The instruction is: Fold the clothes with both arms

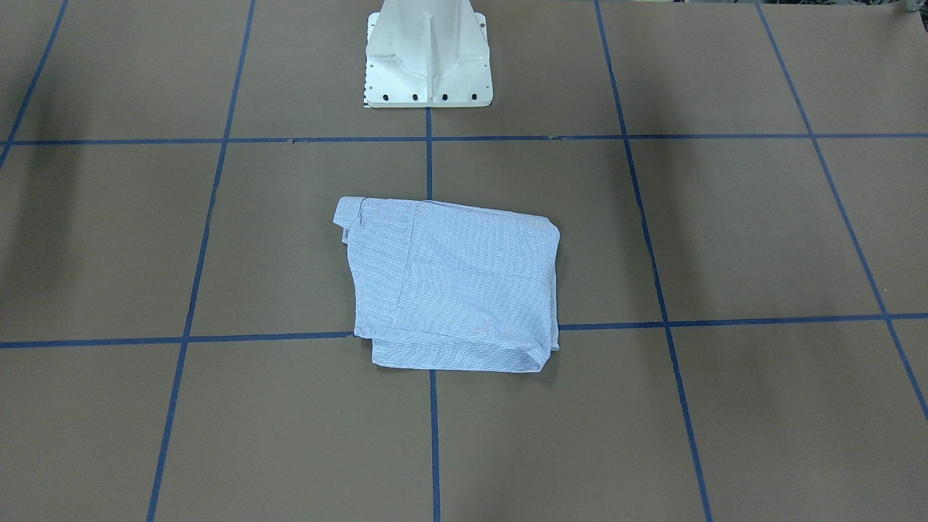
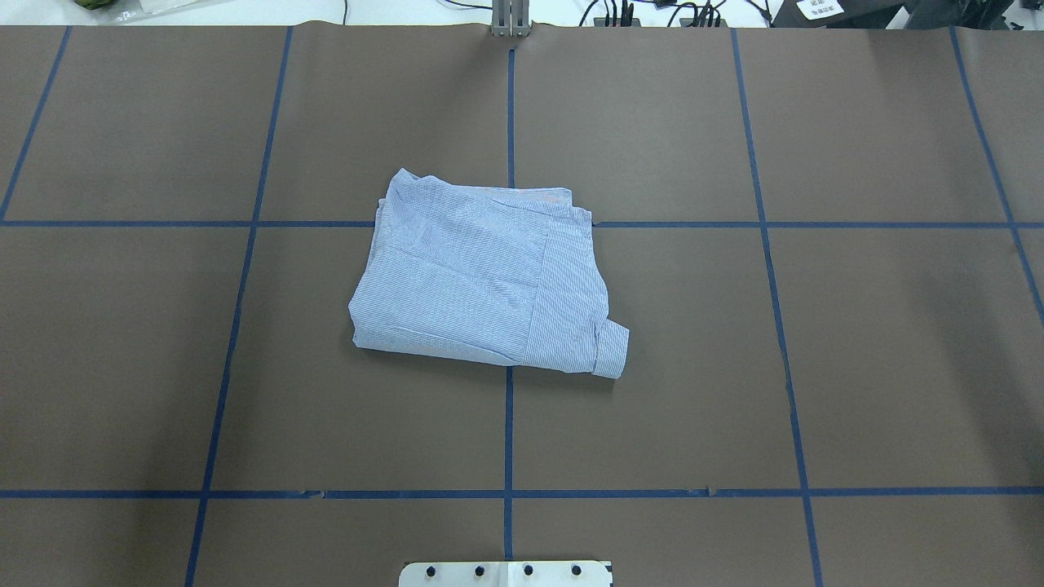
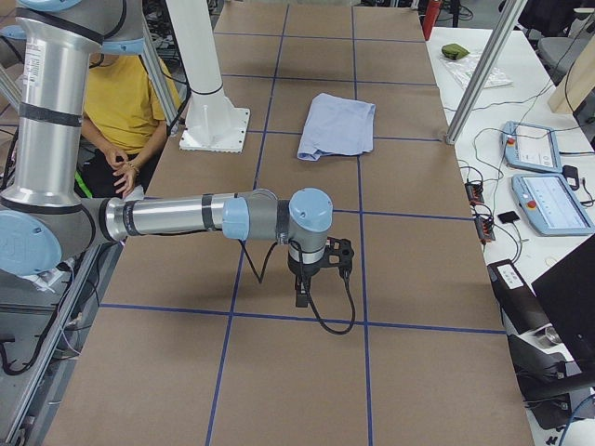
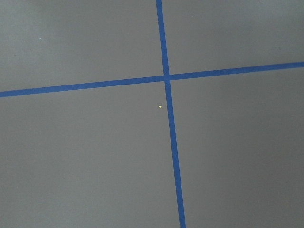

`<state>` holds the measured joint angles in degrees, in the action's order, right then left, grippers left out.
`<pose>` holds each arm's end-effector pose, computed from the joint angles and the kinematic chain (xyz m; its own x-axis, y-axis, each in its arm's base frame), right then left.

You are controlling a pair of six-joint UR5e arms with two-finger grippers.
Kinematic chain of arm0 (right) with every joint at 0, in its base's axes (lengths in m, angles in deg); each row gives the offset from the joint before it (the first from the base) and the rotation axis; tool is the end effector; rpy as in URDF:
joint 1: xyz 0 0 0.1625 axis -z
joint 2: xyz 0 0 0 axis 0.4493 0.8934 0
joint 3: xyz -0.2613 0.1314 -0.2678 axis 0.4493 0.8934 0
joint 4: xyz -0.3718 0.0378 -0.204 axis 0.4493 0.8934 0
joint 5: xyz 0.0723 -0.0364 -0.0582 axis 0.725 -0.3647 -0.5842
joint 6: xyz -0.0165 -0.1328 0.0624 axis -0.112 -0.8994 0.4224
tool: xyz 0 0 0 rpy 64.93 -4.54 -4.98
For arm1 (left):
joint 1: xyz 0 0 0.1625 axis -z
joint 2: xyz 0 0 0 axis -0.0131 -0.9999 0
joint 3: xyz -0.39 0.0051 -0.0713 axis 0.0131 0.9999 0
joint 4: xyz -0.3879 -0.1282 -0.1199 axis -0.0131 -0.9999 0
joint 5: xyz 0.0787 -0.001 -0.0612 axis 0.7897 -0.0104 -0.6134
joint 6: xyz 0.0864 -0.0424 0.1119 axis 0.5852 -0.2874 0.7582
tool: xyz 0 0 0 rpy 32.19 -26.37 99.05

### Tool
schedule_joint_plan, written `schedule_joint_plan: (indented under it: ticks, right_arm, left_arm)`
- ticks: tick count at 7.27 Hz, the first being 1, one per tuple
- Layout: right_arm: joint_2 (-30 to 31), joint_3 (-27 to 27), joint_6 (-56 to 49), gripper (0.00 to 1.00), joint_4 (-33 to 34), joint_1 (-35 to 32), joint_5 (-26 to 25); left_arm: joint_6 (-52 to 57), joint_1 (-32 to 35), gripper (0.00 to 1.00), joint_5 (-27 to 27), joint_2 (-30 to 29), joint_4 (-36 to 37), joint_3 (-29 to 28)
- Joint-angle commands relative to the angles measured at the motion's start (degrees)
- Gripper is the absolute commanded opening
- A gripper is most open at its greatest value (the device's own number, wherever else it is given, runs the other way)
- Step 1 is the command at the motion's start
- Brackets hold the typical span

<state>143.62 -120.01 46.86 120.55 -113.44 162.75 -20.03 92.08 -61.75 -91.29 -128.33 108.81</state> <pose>0.0115 -0.4262 0.6151 0.7505 -0.0087 0.6608 0.0305 0.9993 -0.0214 -0.0502 -0.4499 0.6258 0.7055 0.0969 -0.7021 0.0109 0.9890 0.1475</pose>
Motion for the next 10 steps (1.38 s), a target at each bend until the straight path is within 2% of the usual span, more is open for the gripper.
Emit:
schedule_joint_plan:
  ticks: [1, 10]
  right_arm:
    - [0.01, 0.16, 0.11, 1.00, 0.00, -0.01, 0.09]
    - [0.01, 0.16, 0.19, 1.00, 0.00, -0.01, 0.10]
  left_arm:
    - [-0.12, 0.07, 1.00, -0.02, 0.07, -0.02, -0.15]
    - [-0.21, -0.10, 1.00, -0.10, -0.02, -0.10, -1.03]
